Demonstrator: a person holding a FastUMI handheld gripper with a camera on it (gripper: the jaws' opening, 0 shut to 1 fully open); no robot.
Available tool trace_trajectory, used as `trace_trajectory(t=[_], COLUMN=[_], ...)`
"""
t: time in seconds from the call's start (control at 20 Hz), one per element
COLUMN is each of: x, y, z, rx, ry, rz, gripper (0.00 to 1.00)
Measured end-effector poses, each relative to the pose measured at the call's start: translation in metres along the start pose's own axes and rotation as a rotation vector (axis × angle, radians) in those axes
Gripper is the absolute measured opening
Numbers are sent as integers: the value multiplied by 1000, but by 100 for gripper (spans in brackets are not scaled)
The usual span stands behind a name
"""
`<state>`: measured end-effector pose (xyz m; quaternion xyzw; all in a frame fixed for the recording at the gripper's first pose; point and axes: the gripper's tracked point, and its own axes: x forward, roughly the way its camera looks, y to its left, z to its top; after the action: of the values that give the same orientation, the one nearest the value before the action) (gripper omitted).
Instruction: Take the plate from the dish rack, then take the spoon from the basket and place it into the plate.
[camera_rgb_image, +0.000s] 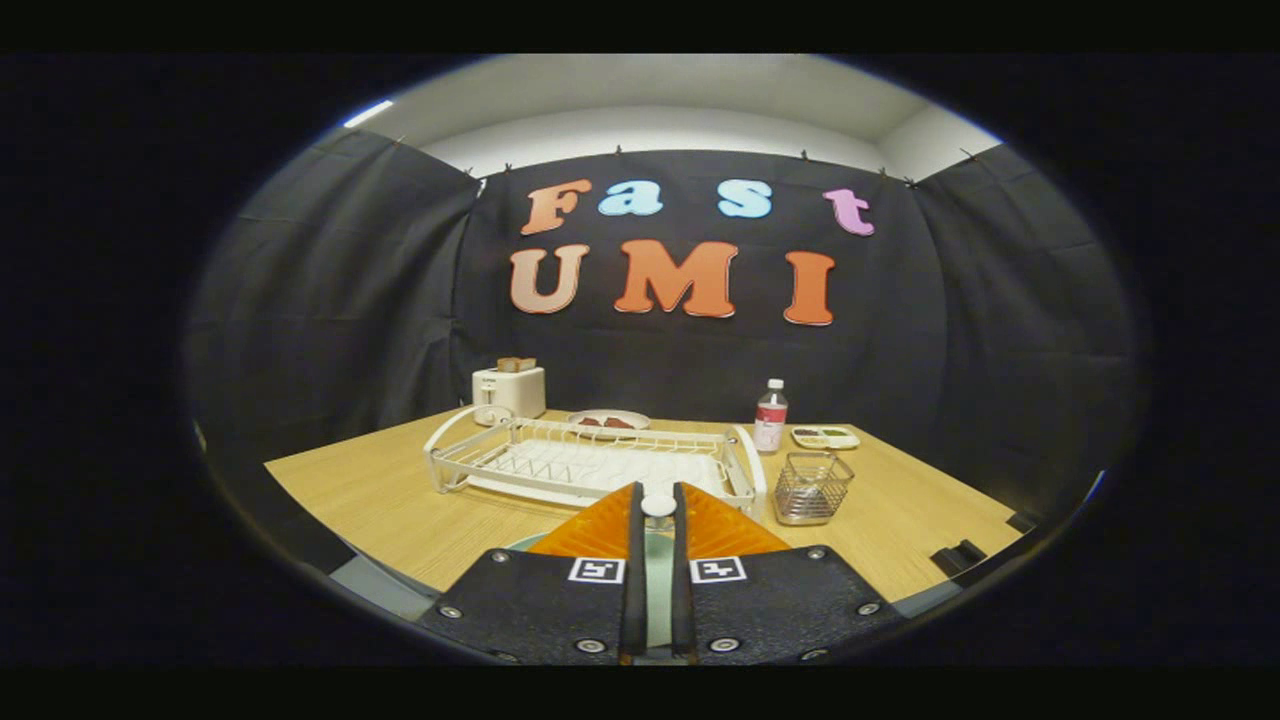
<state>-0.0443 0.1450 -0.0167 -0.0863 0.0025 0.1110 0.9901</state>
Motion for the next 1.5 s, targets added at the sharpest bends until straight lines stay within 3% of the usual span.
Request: trace_trajectory(t=[0.65, 0.9, 1.0, 1.05, 1.15, 1.25, 1.35, 1.5], x=[11, 17, 21, 22, 26, 29, 31, 35], y=[19, 18, 18, 15, 7, -4, -13, -36], z=[-32, -44, -55, -59, -61, -59, -54, -40], rx=[6, 5, 20, 30, 41, 50, 59, 46], ry=[83, 130, 163, 173, 182, 182, 175, 147], rz=[46, 43, 44, 40, 19, 1, -10, -37], gripper=[10, 15, 37, 57, 80, 92, 98, 98])
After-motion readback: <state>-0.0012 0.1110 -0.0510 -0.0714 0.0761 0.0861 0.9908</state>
